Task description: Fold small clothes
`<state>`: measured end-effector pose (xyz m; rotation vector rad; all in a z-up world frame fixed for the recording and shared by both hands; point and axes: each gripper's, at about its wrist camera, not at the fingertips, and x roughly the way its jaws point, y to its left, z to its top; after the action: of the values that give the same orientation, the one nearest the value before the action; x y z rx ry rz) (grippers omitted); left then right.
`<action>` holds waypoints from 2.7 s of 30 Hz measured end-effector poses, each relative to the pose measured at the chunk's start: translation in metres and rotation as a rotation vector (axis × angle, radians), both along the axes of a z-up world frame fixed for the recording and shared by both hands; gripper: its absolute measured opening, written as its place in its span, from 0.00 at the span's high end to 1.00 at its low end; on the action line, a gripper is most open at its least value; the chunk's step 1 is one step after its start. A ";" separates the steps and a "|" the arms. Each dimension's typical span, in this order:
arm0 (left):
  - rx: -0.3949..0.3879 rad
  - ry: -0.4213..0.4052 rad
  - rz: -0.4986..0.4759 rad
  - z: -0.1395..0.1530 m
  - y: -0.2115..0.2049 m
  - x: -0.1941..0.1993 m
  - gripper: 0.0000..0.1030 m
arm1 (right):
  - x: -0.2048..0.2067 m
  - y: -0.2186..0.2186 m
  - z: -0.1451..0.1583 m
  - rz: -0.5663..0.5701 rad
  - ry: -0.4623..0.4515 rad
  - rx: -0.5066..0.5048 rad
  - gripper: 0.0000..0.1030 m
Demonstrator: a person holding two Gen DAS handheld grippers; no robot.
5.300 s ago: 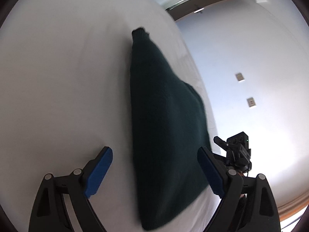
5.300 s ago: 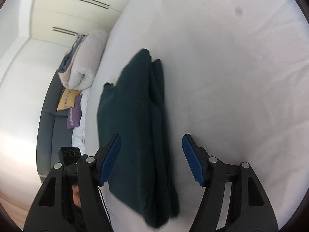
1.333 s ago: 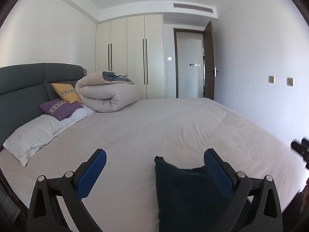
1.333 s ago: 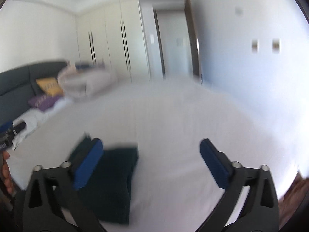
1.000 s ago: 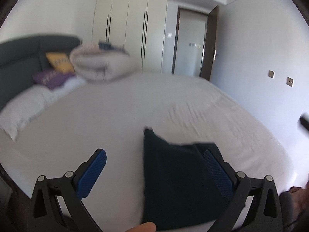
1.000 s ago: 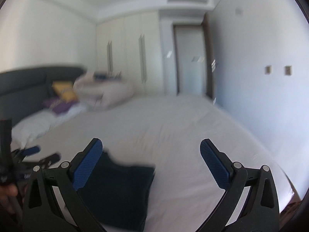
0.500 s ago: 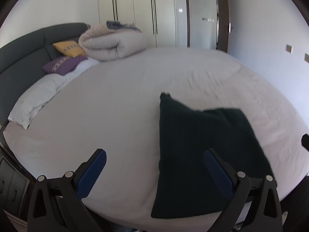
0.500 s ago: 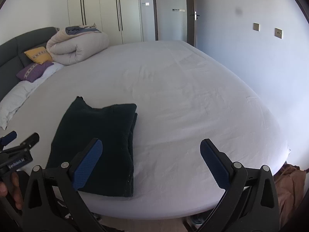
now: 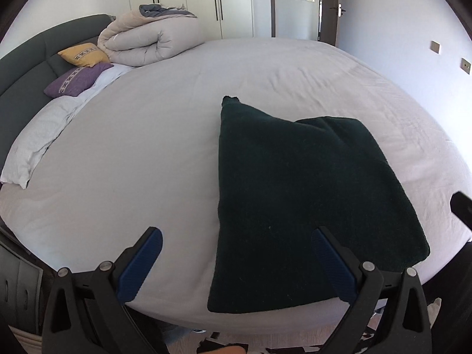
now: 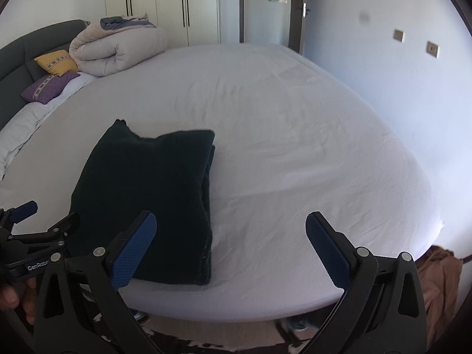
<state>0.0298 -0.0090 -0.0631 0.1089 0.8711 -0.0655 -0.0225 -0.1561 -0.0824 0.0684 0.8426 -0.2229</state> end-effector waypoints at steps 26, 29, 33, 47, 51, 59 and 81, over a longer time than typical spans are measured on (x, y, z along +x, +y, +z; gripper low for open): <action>-0.053 0.025 0.031 -0.009 0.012 0.007 0.00 | 0.012 0.015 -0.031 0.005 0.111 0.025 0.00; -0.053 0.028 0.029 -0.010 0.012 0.006 0.00 | 0.013 0.016 -0.033 0.003 0.114 0.026 0.00; -0.054 0.031 0.029 -0.012 0.011 0.006 0.00 | 0.013 0.017 -0.036 -0.002 0.117 0.028 0.00; -0.052 0.031 0.028 -0.013 0.010 0.006 0.00 | 0.014 0.017 -0.042 -0.017 0.122 0.038 0.00; -0.052 0.031 0.027 -0.014 0.010 0.006 0.00 | 0.012 0.019 -0.043 -0.024 0.122 0.040 0.00; -0.056 0.036 0.029 -0.017 0.010 0.006 0.00 | 0.011 0.018 -0.045 -0.032 0.125 0.046 0.00; -0.057 0.043 0.025 -0.020 0.010 0.007 0.00 | 0.009 0.019 -0.047 -0.044 0.125 0.053 0.00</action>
<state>0.0366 0.0005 -0.0833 0.0433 0.9127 -0.0694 -0.0130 -0.1372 -0.1294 0.1236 0.9725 -0.2482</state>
